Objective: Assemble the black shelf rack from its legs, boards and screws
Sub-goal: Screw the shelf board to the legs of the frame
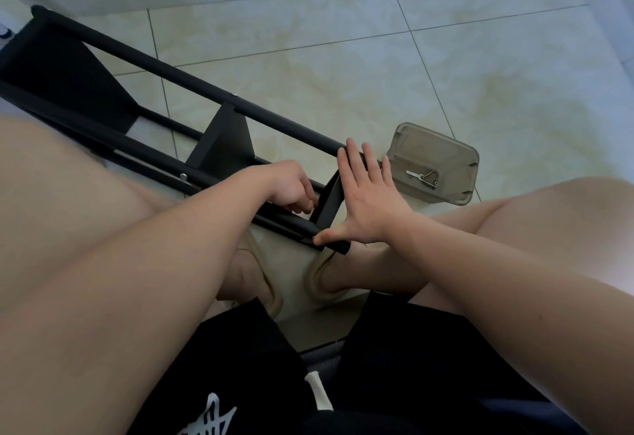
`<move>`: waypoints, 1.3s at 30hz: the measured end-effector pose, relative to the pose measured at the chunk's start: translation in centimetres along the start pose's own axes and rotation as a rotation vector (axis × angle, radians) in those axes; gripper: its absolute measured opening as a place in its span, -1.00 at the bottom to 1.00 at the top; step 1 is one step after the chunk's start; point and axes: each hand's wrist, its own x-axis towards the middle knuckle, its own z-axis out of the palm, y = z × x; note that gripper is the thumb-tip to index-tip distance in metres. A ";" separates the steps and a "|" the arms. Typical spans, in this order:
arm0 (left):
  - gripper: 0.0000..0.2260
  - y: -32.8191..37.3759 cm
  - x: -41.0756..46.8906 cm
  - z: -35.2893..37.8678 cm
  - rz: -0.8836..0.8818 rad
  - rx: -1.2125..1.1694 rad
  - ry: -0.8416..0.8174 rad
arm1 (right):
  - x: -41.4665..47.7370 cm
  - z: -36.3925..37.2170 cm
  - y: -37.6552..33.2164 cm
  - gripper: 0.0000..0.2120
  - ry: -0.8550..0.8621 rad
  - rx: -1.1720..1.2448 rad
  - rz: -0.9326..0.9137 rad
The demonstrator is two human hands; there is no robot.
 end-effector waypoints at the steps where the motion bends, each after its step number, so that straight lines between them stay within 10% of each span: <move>1: -0.87 0.0 0.0 -0.1 -0.001 -0.039 -0.006 | 0.0 0.0 0.0 0.51 -0.003 0.002 0.000; 39: -0.73 -0.3 2.2 1.1 -0.164 -0.171 -0.405 | -0.8 -0.1 -0.7 0.46 0.030 -0.005 0.011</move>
